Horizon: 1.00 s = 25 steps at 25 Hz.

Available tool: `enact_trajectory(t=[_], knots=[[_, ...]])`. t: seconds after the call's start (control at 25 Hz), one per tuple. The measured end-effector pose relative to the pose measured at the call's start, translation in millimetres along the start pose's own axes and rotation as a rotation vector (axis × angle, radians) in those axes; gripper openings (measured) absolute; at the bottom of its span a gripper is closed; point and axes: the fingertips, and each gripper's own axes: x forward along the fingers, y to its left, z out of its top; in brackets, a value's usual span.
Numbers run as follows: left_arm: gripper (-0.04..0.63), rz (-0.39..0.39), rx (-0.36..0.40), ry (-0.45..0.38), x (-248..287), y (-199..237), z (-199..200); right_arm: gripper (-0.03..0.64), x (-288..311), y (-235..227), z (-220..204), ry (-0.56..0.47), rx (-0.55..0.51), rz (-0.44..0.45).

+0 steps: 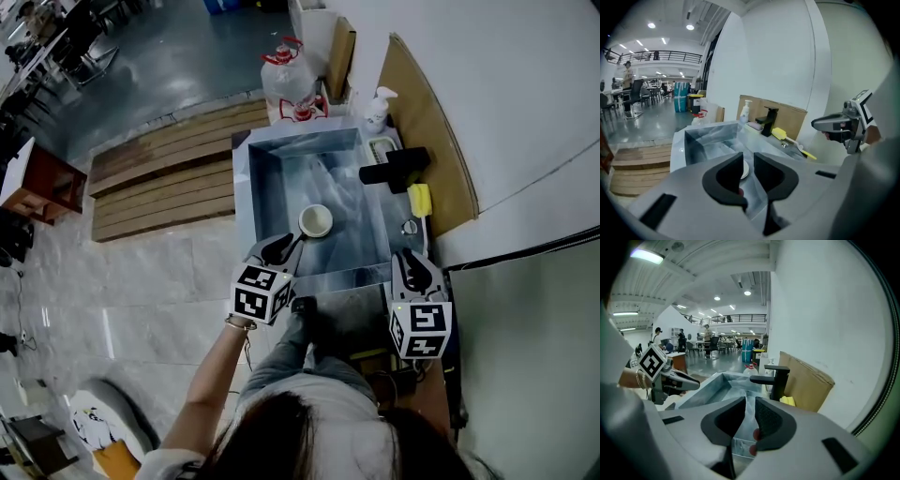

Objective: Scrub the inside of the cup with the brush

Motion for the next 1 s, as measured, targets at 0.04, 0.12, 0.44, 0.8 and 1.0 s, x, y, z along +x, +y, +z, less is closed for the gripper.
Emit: enact_trajectory(t=[0.04,0.12,0.44,0.8,1.0], knots=[[0.064,-0.003,0.001,0.019,6,3,-4,0.074,3,-3,-3,0.013,-0.002,-0.008],[0.072,-0.007,0.0,0.055,16,10,-12,0.091,8,-9,-11,0.04,-0.007,-0.022],[0.109,-0.039,-0.023,0.18,53,25,-42,0.111,23,-29,-40,0.132,-0.006,-0.066],[0.129,-0.049,-0.029,0.302,83,34,-71,0.13,31,-45,-74,0.231,0.007,-0.103],[0.132,-0.039,-0.03,0.362,98,41,-85,0.14,36,-57,-92,0.275,0.017,-0.125]])
